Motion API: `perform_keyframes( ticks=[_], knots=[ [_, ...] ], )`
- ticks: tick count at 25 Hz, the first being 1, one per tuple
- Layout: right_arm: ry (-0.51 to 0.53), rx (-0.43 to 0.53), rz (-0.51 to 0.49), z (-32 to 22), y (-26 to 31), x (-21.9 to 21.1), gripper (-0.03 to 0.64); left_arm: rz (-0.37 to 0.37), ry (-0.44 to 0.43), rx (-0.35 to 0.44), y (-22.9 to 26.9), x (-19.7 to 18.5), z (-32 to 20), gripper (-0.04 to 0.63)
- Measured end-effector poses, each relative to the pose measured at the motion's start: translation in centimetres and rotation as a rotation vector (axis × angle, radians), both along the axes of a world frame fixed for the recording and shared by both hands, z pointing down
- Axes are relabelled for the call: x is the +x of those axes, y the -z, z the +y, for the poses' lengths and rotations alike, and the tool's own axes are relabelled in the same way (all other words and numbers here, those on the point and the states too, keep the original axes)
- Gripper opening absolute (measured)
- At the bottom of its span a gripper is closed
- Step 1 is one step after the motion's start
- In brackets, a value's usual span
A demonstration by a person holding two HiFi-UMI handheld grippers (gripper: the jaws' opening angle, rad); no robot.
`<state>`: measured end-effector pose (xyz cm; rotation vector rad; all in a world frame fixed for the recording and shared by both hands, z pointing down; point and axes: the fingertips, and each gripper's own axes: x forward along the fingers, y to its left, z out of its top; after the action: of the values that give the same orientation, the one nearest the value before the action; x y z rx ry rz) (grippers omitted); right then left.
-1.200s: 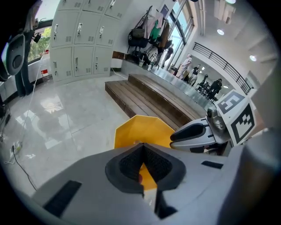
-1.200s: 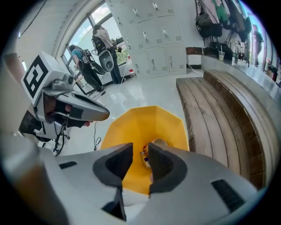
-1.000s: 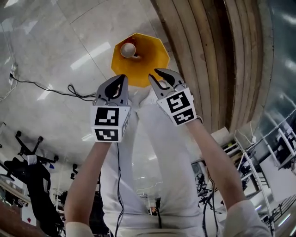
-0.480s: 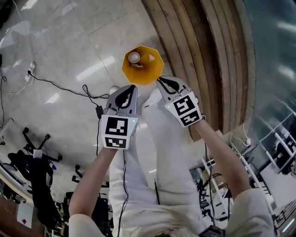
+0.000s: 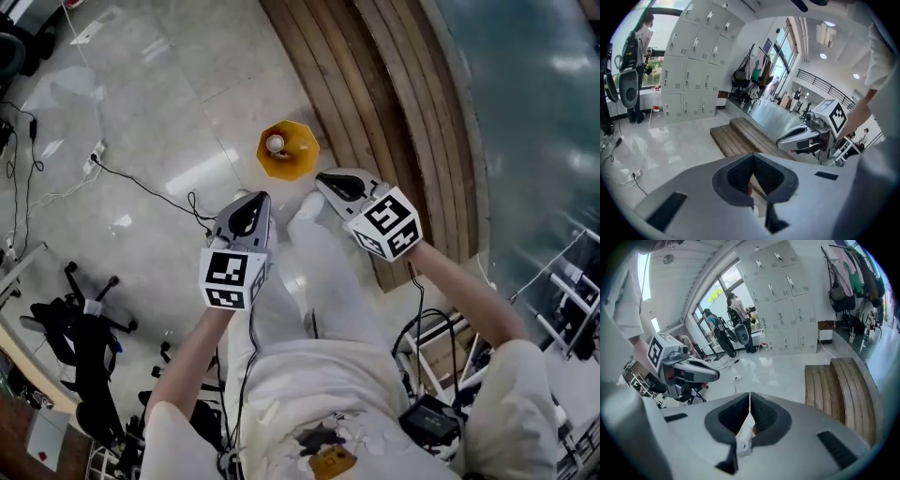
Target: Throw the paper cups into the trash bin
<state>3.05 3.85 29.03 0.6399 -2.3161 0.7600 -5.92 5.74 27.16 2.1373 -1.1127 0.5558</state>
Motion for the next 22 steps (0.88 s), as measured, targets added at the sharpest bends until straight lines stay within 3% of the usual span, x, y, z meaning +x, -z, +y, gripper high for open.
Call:
perform_keyframes(
  ticks=[7,14,18,22],
  knots=[
    [-0.102,0.081,-0.207,-1.6,18.3,-1.0,0.014,0.101,0.037,0.134,14.9,-0.3,0.0,0.005],
    [-0.181,0.083,-0.423,-1.4,30.8,-0.6,0.014,0.141,-0.033,0.319,27.3,1.1,2.1,0.006],
    [-0.172,0.234,-0.417,-1.2,34.0,0.2,0.007,0.164,-0.032,0.394,30.9,2.7,2.8,0.005],
    [-0.195,0.260,-0.430,-0.1,36.8,0.7,0.008,0.218,-0.038,0.432,34.4,3.9,3.9,0.005]
  ],
)
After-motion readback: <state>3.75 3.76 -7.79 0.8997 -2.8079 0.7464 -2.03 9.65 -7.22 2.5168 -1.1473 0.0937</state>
